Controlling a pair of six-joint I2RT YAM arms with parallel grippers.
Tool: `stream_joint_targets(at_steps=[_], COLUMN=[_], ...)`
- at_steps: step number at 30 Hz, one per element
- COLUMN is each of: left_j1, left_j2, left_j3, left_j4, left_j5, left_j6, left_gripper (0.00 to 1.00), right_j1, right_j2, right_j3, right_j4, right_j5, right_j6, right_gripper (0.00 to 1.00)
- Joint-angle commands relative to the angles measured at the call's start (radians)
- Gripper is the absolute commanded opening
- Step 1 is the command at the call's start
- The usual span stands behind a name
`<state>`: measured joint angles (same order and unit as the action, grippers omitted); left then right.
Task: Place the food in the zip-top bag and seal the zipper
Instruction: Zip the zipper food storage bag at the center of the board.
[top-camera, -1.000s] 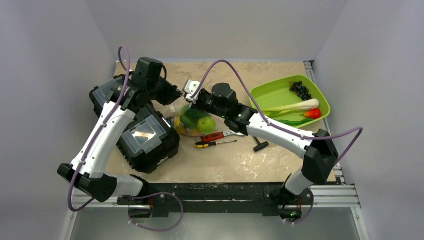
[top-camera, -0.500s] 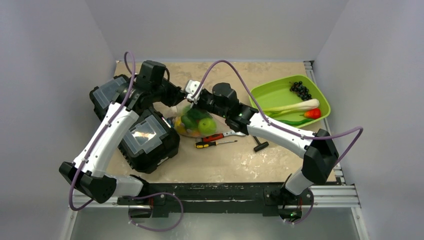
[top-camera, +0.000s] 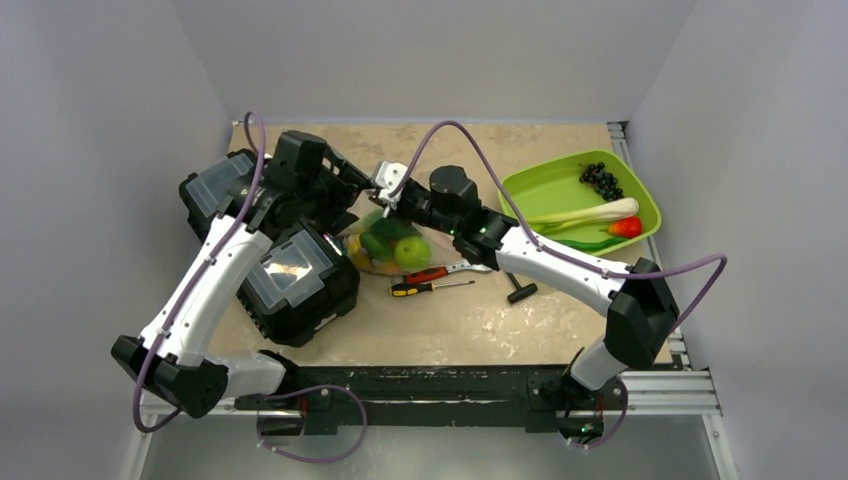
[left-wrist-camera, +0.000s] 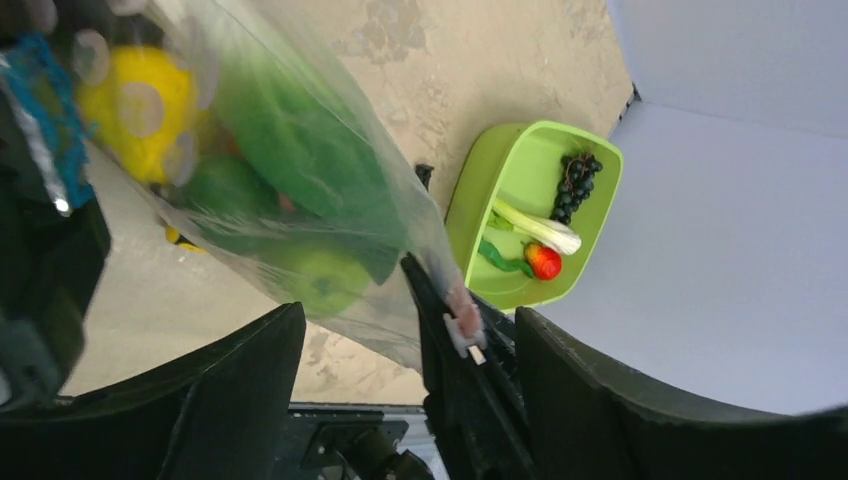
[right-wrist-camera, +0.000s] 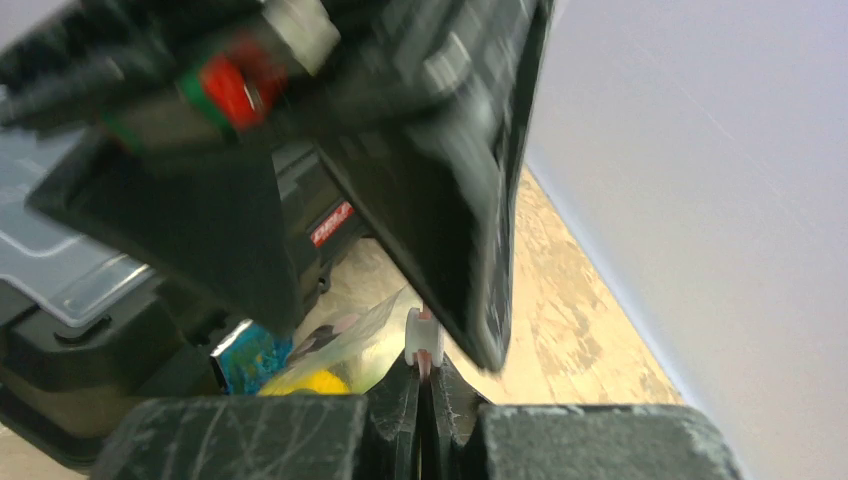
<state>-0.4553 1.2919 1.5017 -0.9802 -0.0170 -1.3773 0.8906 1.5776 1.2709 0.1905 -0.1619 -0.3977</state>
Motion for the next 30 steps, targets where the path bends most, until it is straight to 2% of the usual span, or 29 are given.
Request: stream_joint_targets(at_steps=[1, 7, 11, 13, 15, 17, 22, 26, 28, 30], left_j1=[0.073, 0.297, 0.326, 0.325, 0.324, 0.323, 0.325, 0.326, 0.325, 0.325], left_j2=[-0.117, -0.232, -0.194, -0.148, -0.099, -0.087, -0.133, -0.144, -0.139, -0.132], left_j3=[0.053, -0.086, -0.083, -0.074, -0.075, -0.109, -0.268, -0.35, -0.396, -0.415], left_j4=[0.012, 0.338, 0.508, 0.55, 0.565, 0.59, 0.777, 0.944, 1.035, 1.043], left_j5=[-0.054, 0.318, 0.553, 0.693, 0.82, 0.884, 0.944, 1.017, 1.057, 1.086], left_j6=[0.256, 0.594, 0.856, 0.976, 1.128, 1.235, 1.37, 1.309, 1.261, 1.261], left_gripper=[0.83, 0.88, 0.88, 0.84, 0.75, 0.71, 0.7, 0.67, 0.58, 0.5], right_j1=[-0.056, -0.122, -0.166, -0.169, -0.17, -0.17, -0.176, -0.186, -0.19, -0.197], right_j2=[-0.063, -0.047, -0.004, 0.022, 0.038, 0.051, 0.084, 0.102, 0.109, 0.112], right_j3=[0.019, 0.053, 0.106, 0.145, 0.162, 0.173, 0.225, 0.26, 0.276, 0.292], right_j4=[0.115, 0.063, 0.012, -0.022, -0.035, -0.046, -0.114, -0.158, -0.175, -0.189], right_j5=[-0.151, -0.26, -0.39, -0.42, -0.442, -0.458, -0.49, -0.497, -0.508, -0.524], right_j6=[0.051, 0.08, 0.122, 0.13, 0.149, 0.162, 0.168, 0.168, 0.17, 0.173], right_gripper=[0.0, 0.0, 0.0, 0.0, 0.0, 0.0, 0.0, 0.0, 0.0, 0.0])
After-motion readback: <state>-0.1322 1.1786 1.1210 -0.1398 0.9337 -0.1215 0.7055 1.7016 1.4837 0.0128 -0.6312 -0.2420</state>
